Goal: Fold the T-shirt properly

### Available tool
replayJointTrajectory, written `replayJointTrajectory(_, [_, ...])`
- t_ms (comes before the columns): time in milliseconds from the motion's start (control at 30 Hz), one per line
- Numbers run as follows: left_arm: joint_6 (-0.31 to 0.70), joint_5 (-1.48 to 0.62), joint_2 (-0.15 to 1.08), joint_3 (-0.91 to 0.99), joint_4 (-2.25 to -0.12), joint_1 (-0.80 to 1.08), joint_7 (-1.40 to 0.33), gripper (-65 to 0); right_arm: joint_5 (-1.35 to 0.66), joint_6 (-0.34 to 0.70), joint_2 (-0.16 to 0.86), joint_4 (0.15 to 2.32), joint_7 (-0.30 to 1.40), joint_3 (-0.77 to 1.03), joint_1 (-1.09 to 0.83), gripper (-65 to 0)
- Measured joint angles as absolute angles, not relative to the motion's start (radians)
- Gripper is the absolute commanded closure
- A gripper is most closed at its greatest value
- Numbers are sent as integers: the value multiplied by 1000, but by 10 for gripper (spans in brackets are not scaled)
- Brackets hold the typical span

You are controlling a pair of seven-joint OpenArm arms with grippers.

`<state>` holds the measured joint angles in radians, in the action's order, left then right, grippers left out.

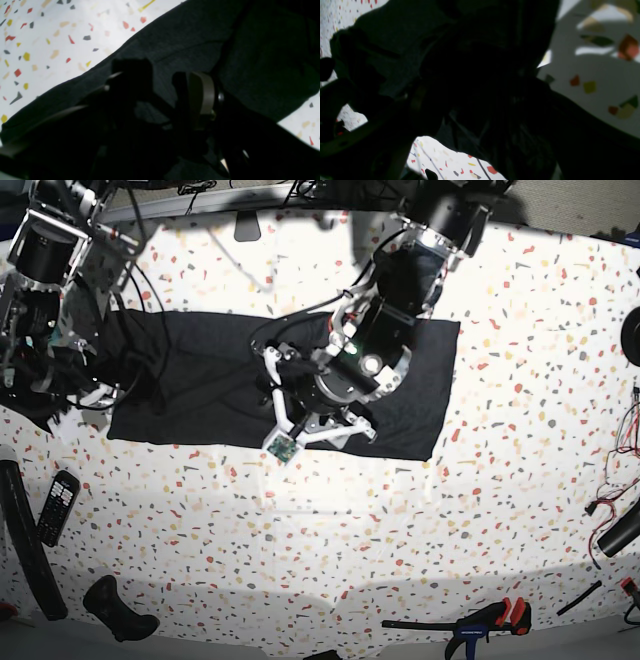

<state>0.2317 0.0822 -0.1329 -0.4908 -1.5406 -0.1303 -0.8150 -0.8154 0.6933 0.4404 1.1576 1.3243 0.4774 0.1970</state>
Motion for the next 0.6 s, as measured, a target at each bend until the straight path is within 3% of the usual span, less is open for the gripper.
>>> replayJointTrajectory(300, [232,82,-133,-491,-1541,-130,-816,-361,-816,693,401,1160,1322,477,200,-470])
replayJointTrajectory(367, [232,82,-133,-491,-1541,-131,-839,-361,-819,693,390,1160,1332,477,202,-437])
replayJointTrajectory(433, [264,83,-128,-491,-1541,-130,-853,-360,-816,693,382,1160,1342,477,202,-326])
replayJointTrajectory(567, [284,76,-75,-493,-1557,-130,-815,-360,-814,693,376,1156,1364,472,194,-6])
replayJointTrajectory(600, [281,78,-53,-493,-1573,-130,-815,-359,-814,694,376,1156,1364,472,194,0])
